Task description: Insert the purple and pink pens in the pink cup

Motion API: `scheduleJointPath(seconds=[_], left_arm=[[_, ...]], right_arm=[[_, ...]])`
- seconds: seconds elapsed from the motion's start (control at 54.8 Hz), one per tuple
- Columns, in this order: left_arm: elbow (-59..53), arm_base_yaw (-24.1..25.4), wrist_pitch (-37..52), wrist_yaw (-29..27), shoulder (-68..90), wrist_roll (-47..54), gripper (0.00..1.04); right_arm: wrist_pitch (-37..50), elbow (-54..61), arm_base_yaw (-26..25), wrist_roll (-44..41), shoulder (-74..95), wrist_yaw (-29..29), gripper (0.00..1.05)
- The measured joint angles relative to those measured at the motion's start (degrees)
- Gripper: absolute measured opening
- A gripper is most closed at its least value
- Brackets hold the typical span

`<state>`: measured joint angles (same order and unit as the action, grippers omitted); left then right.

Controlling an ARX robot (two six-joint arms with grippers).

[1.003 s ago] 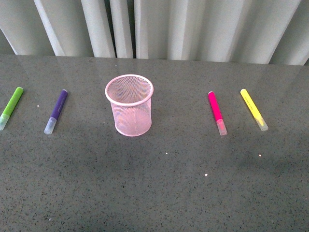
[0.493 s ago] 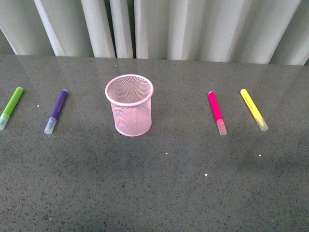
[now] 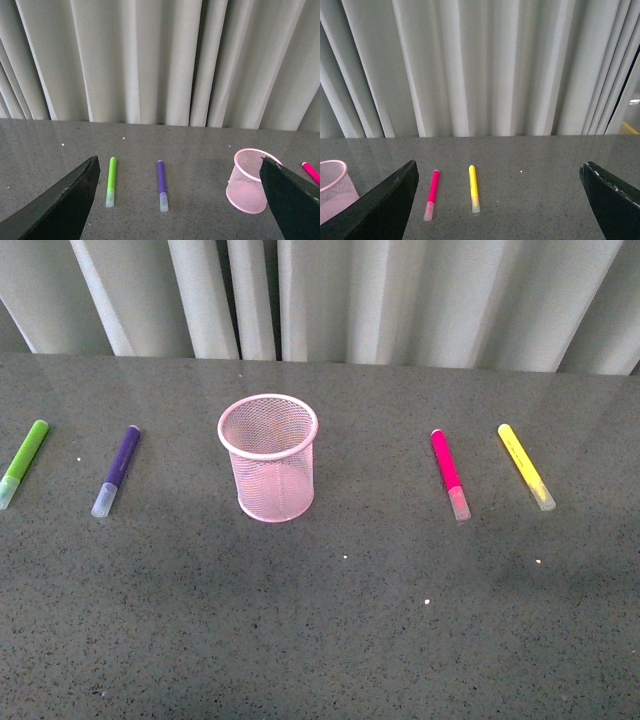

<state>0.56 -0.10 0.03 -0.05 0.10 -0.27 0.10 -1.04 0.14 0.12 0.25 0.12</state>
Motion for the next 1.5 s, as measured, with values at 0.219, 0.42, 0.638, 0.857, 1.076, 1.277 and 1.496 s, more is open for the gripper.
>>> scheduleJointPath(seconds=[0.219, 0.42, 0.638, 0.857, 1.076, 1.277, 1.496], left_arm=[[0.0, 0.0, 0.0, 0.0, 0.0, 0.0, 0.98], [3.98, -0.35, -10.01, -1.57, 5.86, -5.79, 0.98], [15.37, 11.26, 3.41, 11.47, 40.26, -17.29, 0.98], [30.14, 8.52, 14.88, 10.8, 66.29, -12.63, 0.98], [44.74, 3.78, 14.49, 9.07, 87.71, -2.6, 0.98], [54.36, 3.32, 11.19, 6.14, 101.13, 3.19, 0.98], [59.52, 1.27, 8.5, 5.55, 110.4, 4.63, 0.98]], right_arm=[[0.0, 0.0, 0.0, 0.0, 0.0, 0.0, 0.98], [0.0, 0.0, 0.0, 0.0, 0.0, 0.0, 0.98], [0.0, 0.0, 0.0, 0.0, 0.0, 0.02, 0.98], [0.0, 0.0, 0.0, -0.02, 0.0, -0.04, 0.98], [0.0, 0.0, 0.0, 0.0, 0.0, 0.0, 0.98], [0.0, 0.0, 0.0, 0.0, 0.0, 0.0, 0.98], [0.0, 0.0, 0.0, 0.0, 0.0, 0.0, 0.98]])
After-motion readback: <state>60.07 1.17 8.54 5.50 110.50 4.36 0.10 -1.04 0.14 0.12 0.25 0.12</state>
